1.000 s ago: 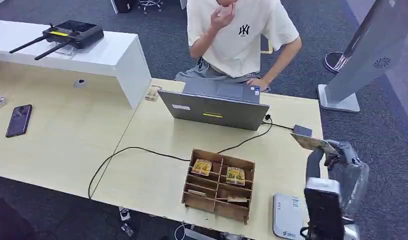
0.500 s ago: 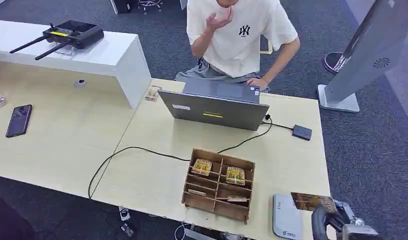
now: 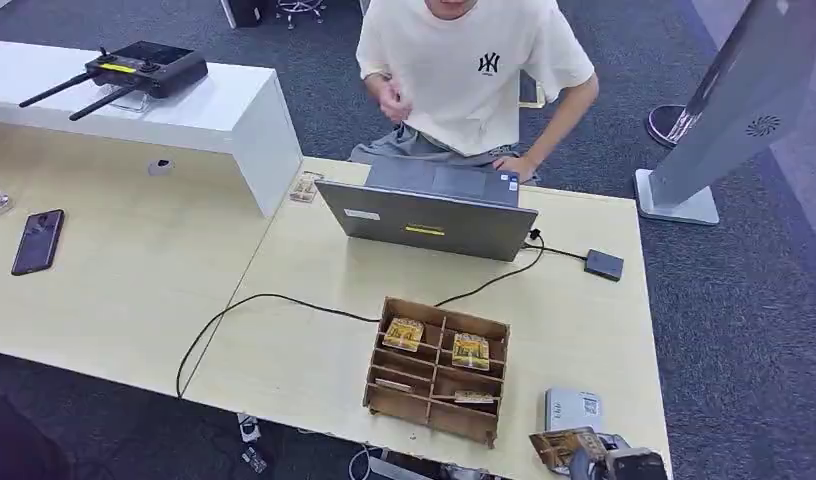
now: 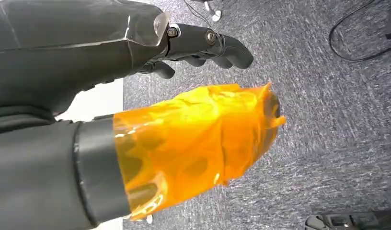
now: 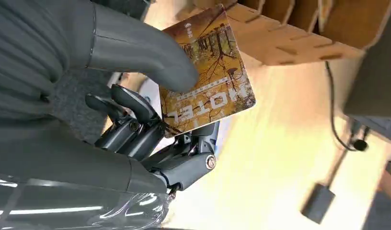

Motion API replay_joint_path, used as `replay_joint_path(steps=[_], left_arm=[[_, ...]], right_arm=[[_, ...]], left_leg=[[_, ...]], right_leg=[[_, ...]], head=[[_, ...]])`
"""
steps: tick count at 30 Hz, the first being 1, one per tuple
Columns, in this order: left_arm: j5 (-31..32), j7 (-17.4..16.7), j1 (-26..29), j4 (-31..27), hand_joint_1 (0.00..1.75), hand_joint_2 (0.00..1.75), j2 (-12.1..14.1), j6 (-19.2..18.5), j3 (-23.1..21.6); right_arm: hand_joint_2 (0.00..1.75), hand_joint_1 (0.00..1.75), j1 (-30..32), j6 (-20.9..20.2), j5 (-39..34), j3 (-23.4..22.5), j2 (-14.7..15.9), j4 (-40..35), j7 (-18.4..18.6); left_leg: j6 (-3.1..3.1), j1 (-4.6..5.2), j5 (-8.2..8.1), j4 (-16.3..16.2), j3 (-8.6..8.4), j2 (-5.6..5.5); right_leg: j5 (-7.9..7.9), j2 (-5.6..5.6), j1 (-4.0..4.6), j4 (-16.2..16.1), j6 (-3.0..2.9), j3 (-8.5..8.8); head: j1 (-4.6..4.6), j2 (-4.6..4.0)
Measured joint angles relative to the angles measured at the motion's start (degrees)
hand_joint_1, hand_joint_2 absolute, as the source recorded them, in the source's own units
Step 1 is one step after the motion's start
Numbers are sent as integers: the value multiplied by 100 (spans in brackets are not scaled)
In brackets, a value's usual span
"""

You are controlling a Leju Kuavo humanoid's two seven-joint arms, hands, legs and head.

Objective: Pass the card to the sensor for recognition and then transmit it.

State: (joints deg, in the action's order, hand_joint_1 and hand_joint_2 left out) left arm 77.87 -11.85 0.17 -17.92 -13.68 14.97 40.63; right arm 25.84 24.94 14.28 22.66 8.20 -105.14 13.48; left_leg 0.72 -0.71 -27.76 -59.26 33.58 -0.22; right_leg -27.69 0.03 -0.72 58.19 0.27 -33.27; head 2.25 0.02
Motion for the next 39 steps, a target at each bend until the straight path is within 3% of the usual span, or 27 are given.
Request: replay_joint_path(steps=[6, 17, 39], left_arm=[[57, 57, -52, 127, 0, 0, 52, 22, 2], [53, 59, -69, 234, 0, 0, 85, 59, 7], [-22, 59, -69, 278, 0, 0, 83, 98, 140]], right_arm=[[175, 175, -336, 92, -337, 261, 109, 635, 112], [175, 175, -661, 134, -567, 276, 144, 1262, 103], [175, 175, -540, -87, -835, -148, 144, 1229, -234]], left_leg=[[0, 0, 0, 0, 0, 0], [0, 1, 0, 0, -1, 0], [0, 0, 0, 0, -2, 0]], right_leg=[[0, 0, 0, 0, 0, 0], [0, 0, 0, 0, 0, -1], [0, 0, 0, 0, 0, -1]], head=[[0, 0], [0, 0], [0, 0]])
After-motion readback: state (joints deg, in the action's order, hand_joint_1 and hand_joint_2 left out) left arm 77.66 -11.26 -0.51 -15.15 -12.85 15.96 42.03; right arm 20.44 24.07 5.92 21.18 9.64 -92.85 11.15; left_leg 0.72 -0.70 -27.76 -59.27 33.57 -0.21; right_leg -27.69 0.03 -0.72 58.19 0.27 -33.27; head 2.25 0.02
